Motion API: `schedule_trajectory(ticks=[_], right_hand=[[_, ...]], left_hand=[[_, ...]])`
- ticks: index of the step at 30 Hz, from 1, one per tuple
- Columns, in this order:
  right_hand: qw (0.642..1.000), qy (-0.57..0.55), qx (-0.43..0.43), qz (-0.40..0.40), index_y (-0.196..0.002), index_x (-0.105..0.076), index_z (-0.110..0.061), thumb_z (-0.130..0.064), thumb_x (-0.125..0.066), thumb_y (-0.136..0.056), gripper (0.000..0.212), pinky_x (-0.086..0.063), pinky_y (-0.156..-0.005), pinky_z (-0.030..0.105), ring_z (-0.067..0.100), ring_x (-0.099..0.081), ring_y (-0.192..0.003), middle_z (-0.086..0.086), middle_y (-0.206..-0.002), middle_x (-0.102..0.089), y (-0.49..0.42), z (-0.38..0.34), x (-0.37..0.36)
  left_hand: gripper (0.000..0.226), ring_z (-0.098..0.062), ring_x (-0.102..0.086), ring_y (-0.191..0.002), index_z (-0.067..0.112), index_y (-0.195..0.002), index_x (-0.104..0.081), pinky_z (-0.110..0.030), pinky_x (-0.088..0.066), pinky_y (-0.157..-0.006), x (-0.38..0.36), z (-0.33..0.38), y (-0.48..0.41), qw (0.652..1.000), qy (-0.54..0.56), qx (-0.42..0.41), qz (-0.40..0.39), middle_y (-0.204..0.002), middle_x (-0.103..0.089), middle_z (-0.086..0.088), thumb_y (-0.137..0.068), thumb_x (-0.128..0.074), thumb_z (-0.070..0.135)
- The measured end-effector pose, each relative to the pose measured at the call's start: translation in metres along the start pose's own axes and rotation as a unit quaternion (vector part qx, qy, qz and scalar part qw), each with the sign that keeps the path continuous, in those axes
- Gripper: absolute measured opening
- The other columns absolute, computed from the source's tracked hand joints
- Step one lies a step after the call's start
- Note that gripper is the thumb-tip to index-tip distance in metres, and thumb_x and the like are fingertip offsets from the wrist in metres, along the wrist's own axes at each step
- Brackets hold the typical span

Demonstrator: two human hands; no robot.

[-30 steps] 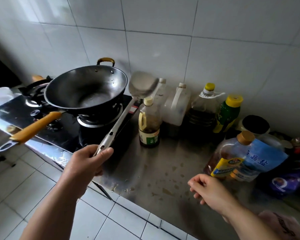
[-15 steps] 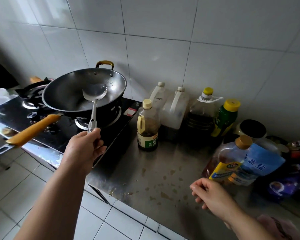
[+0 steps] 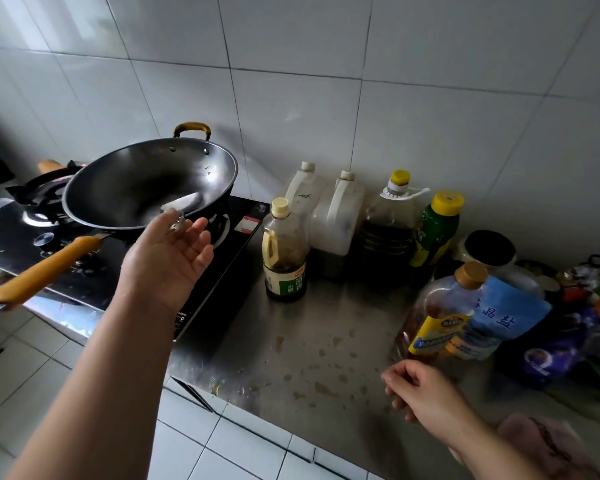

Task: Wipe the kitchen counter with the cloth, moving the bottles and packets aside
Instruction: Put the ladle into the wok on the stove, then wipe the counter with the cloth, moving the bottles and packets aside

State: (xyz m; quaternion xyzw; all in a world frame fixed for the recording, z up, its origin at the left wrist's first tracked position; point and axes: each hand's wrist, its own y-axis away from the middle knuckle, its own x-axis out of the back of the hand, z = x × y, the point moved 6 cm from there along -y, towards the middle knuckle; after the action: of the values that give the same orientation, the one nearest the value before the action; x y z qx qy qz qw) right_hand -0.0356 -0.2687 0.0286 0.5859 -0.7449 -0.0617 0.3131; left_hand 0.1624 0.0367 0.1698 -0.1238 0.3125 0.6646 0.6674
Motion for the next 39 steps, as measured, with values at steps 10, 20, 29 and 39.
schedule_trajectory(ticks=[10, 20, 29, 39], right_hand=[[1.0, -0.012, 0.008, 0.023, -0.082, -0.064, -0.014, -0.018, -0.058, -0.093, 0.014, -0.042, -0.048, 0.022, 0.011, -0.058, -0.061, 0.001, -0.072, -0.066, 0.002, 0.009, 0.012], [0.999, -0.007, -0.002, 0.044, -0.084, -0.064, -0.015, -0.023, -0.058, -0.093, 0.014, -0.044, -0.052, 0.023, 0.01, -0.058, -0.063, -0.002, -0.073, -0.066, 0.013, 0.026, 0.034], [0.987, 0.018, -0.02, 0.161, -0.089, -0.067, -0.025, -0.027, -0.063, -0.089, 0.004, -0.051, -0.077, 0.029, 0.01, -0.063, -0.082, -0.01, -0.084, -0.069, 0.023, 0.085, 0.095], [0.915, 0.319, -0.176, 0.174, -0.137, -0.042, -0.032, -0.054, -0.065, -0.074, 0.071, -0.029, -0.11, 0.034, 0.027, -0.034, -0.136, 0.003, -0.148, -0.037, 0.027, 0.178, 0.148]], left_hand=[[0.06, -0.011, -0.067, -0.067, 0.009, -0.115, -0.058, -0.02, -0.055, -0.058, -0.017, -0.02, 0.009, 1.0, -0.019, 0.011, -0.019, -0.099, -0.069, -0.004, -0.088, -0.041, 0.06], [0.015, -0.01, -0.058, -0.057, 0.011, -0.095, -0.067, -0.021, -0.051, -0.052, -0.045, -0.099, 0.04, 0.971, -0.213, 0.095, -0.058, -0.073, -0.064, -0.002, -0.091, -0.055, 0.018], [0.019, -0.016, -0.062, -0.064, 0.007, -0.102, -0.068, -0.029, -0.051, -0.06, -0.056, -0.179, 0.063, 0.923, -0.319, 0.189, -0.105, -0.076, -0.07, -0.005, -0.09, -0.058, 0.017], [0.019, -0.02, -0.062, -0.068, 0.007, -0.1, -0.069, -0.03, -0.051, -0.06, -0.087, -0.25, 0.097, 0.868, -0.399, 0.256, -0.149, -0.088, -0.069, -0.012, -0.093, -0.054, 0.018]])
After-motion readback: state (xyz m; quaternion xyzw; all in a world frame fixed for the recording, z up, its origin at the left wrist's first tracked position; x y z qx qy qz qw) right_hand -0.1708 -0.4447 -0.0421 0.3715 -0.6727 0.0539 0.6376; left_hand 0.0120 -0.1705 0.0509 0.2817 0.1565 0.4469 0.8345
